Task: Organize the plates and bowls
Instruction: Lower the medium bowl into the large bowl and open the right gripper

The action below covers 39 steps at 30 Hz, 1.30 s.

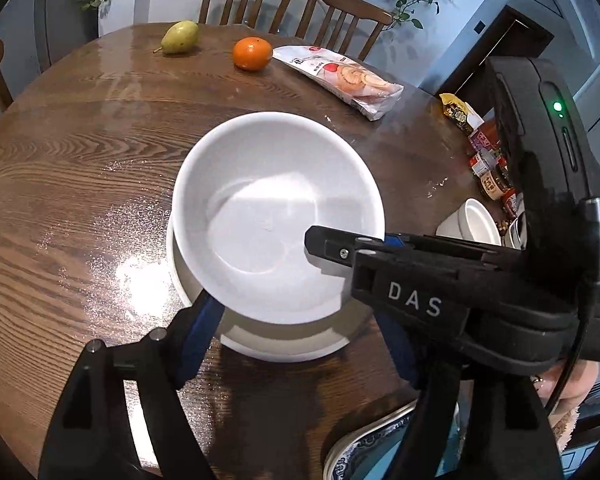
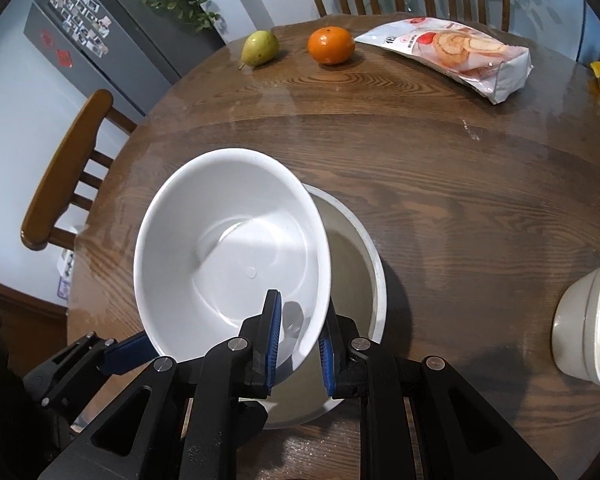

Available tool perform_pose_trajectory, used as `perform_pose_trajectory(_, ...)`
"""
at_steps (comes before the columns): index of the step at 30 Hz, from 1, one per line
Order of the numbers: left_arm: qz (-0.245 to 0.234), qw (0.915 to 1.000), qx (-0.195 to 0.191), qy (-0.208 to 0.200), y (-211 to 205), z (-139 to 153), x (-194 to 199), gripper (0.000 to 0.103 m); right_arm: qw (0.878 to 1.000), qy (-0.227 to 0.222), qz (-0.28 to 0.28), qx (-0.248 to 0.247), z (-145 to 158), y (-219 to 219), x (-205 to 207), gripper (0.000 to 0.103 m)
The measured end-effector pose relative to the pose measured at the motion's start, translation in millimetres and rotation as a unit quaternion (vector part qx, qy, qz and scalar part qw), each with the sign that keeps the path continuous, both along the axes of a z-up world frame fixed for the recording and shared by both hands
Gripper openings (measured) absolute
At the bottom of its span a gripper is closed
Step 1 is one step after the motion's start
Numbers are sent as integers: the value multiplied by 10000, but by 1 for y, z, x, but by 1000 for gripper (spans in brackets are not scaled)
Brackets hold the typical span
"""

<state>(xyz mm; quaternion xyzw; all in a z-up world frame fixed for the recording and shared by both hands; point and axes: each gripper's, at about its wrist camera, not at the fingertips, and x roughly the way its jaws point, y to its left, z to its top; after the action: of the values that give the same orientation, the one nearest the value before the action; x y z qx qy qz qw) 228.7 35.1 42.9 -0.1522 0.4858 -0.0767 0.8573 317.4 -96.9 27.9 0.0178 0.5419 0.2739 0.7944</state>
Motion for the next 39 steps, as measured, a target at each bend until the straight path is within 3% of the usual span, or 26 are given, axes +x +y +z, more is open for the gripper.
perform_pose_trajectory(19, 41, 10000, 3, -9, 3, 1, -2, 76, 9997, 129, -190, -44, 0, -5, 3, 19)
perform_pose_trajectory(32, 25, 9999, 126, -19, -3, 0, -1, 77, 9994, -76, -276, -217, 7, -9, 0, 22)
perform_pose_trajectory(39, 0, 9997, 247, -73, -6, 1, -2, 77, 9995, -138, -266, -113, 12, -12, -2, 33)
